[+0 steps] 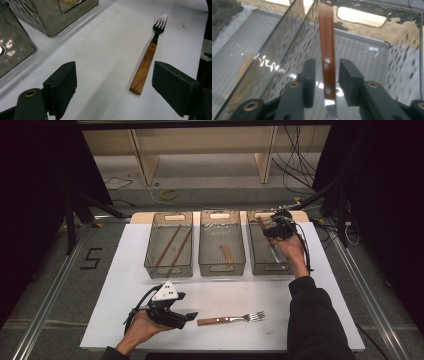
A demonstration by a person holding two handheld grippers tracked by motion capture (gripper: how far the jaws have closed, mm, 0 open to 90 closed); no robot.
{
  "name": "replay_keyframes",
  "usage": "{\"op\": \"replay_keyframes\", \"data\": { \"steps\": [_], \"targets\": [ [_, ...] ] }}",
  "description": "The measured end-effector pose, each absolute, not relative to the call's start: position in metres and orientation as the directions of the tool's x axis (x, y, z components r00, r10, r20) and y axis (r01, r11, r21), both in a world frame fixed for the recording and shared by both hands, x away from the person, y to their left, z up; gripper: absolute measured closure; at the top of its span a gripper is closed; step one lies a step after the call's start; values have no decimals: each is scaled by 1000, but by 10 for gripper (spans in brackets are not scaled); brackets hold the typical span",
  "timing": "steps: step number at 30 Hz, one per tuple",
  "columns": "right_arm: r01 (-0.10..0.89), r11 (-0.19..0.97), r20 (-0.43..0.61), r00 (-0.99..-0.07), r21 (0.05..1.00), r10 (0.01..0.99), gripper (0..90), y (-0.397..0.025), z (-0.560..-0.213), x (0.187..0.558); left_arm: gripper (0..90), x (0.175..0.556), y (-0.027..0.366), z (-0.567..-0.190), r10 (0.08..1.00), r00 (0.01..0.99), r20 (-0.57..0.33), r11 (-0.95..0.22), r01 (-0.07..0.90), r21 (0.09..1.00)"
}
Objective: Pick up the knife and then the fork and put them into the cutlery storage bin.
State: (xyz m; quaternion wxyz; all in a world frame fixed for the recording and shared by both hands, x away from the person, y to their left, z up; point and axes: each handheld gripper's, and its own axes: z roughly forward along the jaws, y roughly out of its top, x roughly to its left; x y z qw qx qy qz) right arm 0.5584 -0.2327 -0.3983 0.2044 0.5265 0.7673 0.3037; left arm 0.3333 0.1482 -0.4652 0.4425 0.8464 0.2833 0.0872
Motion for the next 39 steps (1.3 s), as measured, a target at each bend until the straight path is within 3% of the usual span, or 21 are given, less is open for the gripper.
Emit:
{"op": "replay_keyframes", "data": {
  "steps": [6, 14, 27, 39],
  "targets": [
    [682, 264, 23, -381, 682, 924, 499, -234, -392, 553, 192, 333, 148, -464, 554, 826, -102, -453, 402, 795],
    [610, 282, 51, -469, 740, 882, 388, -233, -374, 523, 188, 334, 144, -464, 550, 830, -93, -474, 402, 784],
    [506, 346, 48, -613, 790, 789, 350, -222, -374, 454, 194, 336, 130, -458, 506, 858, -90, -536, 395, 747],
    [469, 357, 65, -672, 808, 737, 337, -232, -398, 396, 238, 343, 99, -453, 430, 900, -78, -679, 379, 629]
  ]
}}
